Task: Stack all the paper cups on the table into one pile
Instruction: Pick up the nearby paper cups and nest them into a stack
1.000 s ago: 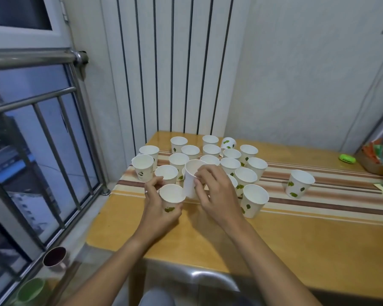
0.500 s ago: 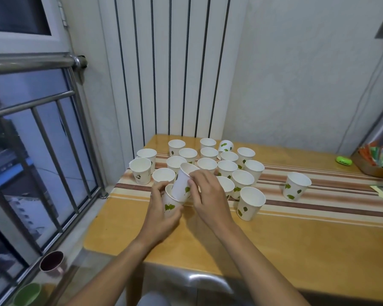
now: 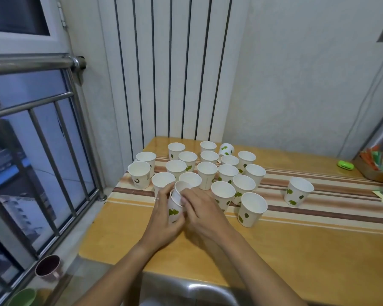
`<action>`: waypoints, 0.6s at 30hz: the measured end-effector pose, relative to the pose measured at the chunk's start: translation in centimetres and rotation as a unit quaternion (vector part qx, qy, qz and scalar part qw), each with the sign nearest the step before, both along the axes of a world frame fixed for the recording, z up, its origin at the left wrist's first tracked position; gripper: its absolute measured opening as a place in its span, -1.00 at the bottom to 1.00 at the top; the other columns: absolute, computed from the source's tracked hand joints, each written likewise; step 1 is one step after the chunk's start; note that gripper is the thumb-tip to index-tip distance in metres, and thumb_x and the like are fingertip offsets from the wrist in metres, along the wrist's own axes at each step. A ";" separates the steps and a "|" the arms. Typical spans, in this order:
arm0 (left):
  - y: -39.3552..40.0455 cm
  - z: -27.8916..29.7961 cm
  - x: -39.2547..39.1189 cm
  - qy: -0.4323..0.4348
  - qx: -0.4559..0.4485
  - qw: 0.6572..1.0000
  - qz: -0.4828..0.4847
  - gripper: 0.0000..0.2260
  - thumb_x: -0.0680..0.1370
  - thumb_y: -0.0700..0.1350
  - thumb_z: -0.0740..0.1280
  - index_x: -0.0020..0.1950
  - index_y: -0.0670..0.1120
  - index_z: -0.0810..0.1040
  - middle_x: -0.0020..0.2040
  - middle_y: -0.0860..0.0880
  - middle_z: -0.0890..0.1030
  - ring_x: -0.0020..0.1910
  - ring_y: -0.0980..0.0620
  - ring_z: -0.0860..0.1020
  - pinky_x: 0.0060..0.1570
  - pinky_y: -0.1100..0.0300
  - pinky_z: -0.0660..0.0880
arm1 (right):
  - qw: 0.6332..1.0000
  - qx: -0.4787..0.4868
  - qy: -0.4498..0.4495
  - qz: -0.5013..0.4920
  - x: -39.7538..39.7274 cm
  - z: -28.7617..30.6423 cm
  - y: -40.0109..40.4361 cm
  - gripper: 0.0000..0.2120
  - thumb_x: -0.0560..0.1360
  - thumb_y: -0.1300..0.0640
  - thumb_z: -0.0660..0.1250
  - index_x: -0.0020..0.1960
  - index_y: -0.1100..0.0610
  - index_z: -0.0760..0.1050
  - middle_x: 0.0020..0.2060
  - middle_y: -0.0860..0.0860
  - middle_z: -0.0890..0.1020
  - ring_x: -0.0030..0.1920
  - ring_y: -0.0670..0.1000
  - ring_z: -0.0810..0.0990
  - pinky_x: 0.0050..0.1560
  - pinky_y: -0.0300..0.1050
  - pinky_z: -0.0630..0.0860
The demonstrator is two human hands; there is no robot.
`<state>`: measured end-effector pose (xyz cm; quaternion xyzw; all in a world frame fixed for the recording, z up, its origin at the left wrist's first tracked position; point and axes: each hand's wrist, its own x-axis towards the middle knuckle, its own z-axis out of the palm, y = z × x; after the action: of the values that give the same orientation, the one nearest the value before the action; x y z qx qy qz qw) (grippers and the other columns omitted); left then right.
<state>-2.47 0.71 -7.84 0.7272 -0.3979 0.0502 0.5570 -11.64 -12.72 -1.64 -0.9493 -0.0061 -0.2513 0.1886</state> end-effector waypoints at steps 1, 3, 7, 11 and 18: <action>0.0 0.0 0.1 0.004 0.001 1.000 0.005 -0.29 0.60 -0.16 0.50 0.65 0.06 0.21 0.55 0.16 0.39 0.57 0.13 0.39 0.55 0.17 0.36 | 1.000 -0.003 0.012 0.006 0.1 -0.3 0.1 -0.83 0.71 0.04 0.12 0.12 0.05 0.46 -0.07 -0.01 0.56 -0.05 0.06 0.51 0.02 0.04 0.46; 0.1 0.0 0.2 -0.001 0.005 1.000 0.010 -0.31 0.60 -0.17 0.49 0.64 0.08 0.24 0.55 0.10 0.40 0.57 0.16 0.37 0.55 0.23 0.33 | 1.000 -0.009 0.024 0.014 0.1 -0.8 0.4 -0.81 0.71 0.04 0.12 0.14 0.06 0.48 -0.02 -0.02 0.54 0.00 0.04 0.51 0.06 0.03 0.48; 0.1 0.2 0.2 -0.013 0.008 1.000 0.010 -0.48 0.59 -0.10 0.44 0.51 0.11 0.36 0.41 0.19 0.47 0.46 0.19 0.44 0.44 0.27 0.39 | 0.999 0.021 -0.036 -0.025 0.1 -1.0 0.5 -0.83 0.67 0.03 0.21 0.13 0.05 0.54 0.09 -0.07 0.53 0.12 -0.03 0.51 0.16 -0.11 0.44; 0.2 0.3 0.1 0.013 0.008 1.000 0.025 -0.50 0.56 -0.05 0.44 0.45 0.15 0.36 0.38 0.33 0.45 0.39 0.30 0.45 0.32 0.47 0.34 | 0.996 0.001 -0.075 -0.044 0.3 -1.2 0.3 -0.86 0.64 0.06 0.27 0.00 0.06 0.58 -0.06 -0.07 0.54 0.00 -0.01 0.51 0.04 -0.10 0.44; 0.2 0.0 0.4 0.036 0.011 0.999 0.031 -0.46 0.52 -0.02 0.47 0.45 0.18 0.36 0.38 0.35 0.45 0.38 0.33 0.46 0.29 0.48 0.36 | 0.998 0.033 -0.051 -0.021 0.6 -1.0 0.0 -0.84 0.66 0.05 0.25 0.04 0.04 0.60 -0.02 -0.09 0.53 0.03 -0.05 0.51 0.06 -0.19 0.40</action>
<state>-2.10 0.92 -7.89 0.7469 -0.3551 0.0370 0.5610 -11.07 -12.76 -2.69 -0.9284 0.0126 -0.3036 0.2137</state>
